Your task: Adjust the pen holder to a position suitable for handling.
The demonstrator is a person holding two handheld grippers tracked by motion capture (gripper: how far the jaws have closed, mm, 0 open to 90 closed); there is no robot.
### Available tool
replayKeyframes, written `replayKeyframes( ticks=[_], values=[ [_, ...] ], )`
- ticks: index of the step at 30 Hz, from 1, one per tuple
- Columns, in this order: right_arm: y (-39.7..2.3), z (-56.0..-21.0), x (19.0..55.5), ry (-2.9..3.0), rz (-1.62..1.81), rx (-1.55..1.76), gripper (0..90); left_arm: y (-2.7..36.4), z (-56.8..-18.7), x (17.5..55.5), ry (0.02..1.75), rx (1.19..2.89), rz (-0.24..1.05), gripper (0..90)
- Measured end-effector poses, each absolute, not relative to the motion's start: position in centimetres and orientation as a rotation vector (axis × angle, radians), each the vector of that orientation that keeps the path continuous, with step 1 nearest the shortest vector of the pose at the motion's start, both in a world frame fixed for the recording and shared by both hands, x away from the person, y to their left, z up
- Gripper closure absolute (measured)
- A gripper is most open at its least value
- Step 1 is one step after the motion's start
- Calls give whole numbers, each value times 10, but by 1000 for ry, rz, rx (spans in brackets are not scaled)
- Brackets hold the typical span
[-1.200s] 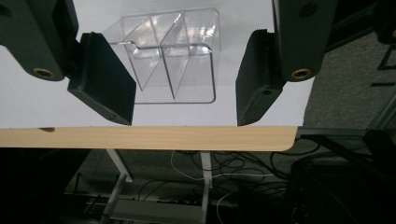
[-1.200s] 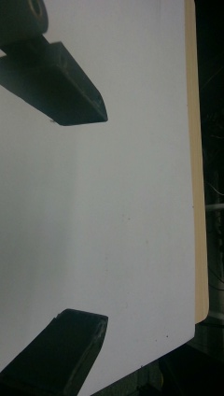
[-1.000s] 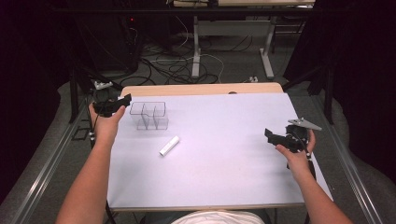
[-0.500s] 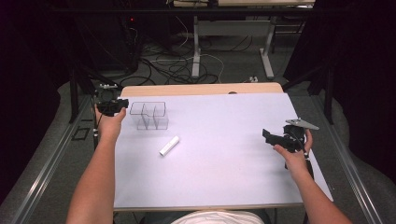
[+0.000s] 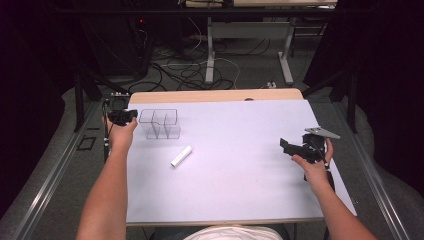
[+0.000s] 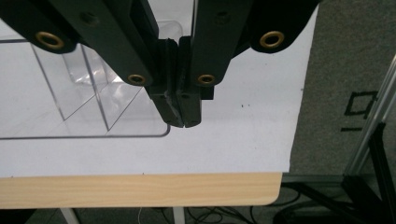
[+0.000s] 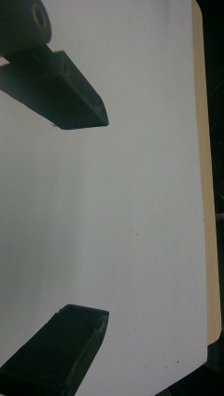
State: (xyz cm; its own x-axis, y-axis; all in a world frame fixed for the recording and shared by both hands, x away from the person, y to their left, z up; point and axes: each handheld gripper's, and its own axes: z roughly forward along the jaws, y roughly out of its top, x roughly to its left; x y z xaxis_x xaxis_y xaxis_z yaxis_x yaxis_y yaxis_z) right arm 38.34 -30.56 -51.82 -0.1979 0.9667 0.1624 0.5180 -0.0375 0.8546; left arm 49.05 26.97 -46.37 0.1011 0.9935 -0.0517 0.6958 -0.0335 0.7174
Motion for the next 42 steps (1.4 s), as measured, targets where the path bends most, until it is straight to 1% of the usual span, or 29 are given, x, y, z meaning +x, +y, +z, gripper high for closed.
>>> replayKeyframes(
  ticks=[4, 8, 10, 23, 33, 42],
  values=[
    [-305, -518, 384, 1733, 1166, 1578, 63, 269, -471, 492, 1669, 1798, 621, 900],
    [-307, -520, 385, 1736, 1163, 1580, 64, 268, -477, 493, 1645, 1835, 608, 900],
    [-308, -520, 385, 1735, 1165, 1581, 64, 266, -478, 493, 1640, 1845, 628, 900],
    [-306, -520, 386, 1741, 1165, 1580, 66, 263, -479, 491, 1622, 1845, 653, 900],
    [-305, -522, 386, 1740, 1162, 1593, 67, 237, -482, 487, 1553, 1858, 672, 900],
    [-305, -522, 387, 1749, 1160, 1598, 67, 210, -484, 482, 1510, 1854, 633, 900]
  ],
)
